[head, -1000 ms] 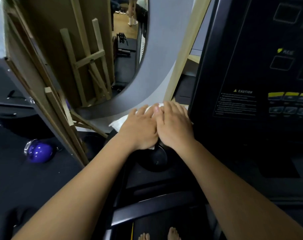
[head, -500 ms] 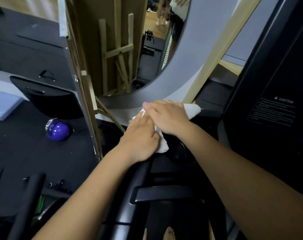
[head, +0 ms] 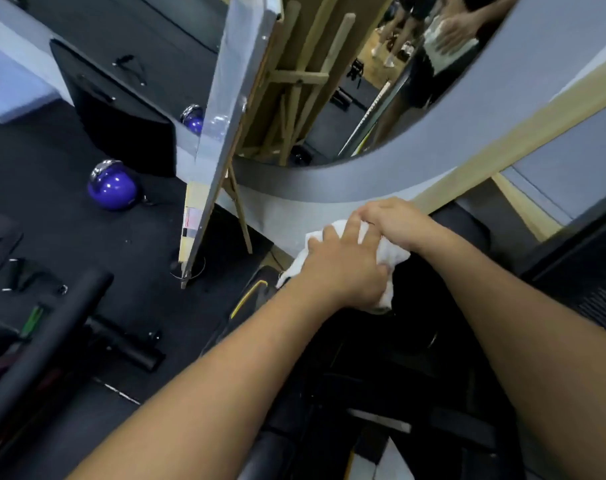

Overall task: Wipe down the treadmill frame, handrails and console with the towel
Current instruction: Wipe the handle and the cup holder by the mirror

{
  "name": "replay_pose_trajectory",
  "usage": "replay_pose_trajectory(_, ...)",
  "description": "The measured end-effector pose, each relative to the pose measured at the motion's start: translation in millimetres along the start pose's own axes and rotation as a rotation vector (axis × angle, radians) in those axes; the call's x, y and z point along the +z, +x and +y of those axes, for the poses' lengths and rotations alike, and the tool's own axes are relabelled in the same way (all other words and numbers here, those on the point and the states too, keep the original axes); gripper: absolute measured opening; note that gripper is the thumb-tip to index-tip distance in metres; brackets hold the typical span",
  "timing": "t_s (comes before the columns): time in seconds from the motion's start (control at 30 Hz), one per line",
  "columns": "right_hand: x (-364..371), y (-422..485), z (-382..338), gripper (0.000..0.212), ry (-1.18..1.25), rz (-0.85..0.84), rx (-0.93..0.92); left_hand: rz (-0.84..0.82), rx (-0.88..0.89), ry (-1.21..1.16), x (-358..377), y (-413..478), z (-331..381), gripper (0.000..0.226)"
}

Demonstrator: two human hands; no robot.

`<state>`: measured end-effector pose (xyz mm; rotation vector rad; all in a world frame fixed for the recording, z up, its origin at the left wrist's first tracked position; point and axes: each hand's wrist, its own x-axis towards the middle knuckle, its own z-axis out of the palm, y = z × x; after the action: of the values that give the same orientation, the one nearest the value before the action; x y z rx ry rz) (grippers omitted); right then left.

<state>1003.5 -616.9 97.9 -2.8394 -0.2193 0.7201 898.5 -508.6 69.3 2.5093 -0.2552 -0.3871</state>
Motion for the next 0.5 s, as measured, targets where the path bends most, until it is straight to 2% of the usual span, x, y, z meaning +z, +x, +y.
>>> replay_pose_trajectory(0.1,13,-17,-7,0.035,-0.145,0.066,-0.048,0.074,0.042,0.015,4,-31,-14,0.071)
replay_pose_trajectory(0.2,44,-60,-9,0.050,-0.338,0.268,-0.306,0.054,0.201,0.089,26,-81,-29,0.069)
replay_pose_trajectory(0.27,49,-67,-8,0.051,-0.363,0.261,-0.394,0.075,0.257,0.131,31,-95,-32,0.070)
replay_pose_trajectory(0.33,39,-52,-12,0.048,-0.355,0.207,-0.370,0.042,0.106,-0.058,26,-84,-32,0.067)
replay_pose_trajectory(0.4,28,-31,-23,0.044,-0.350,0.119,-0.282,-0.045,-0.045,-0.291,19,-60,-33,0.079)
replay_pose_trajectory(0.5,19,4,-36,0.030,-0.234,-0.039,-0.103,-0.099,-0.092,-0.569,14,-23,-56,0.083)
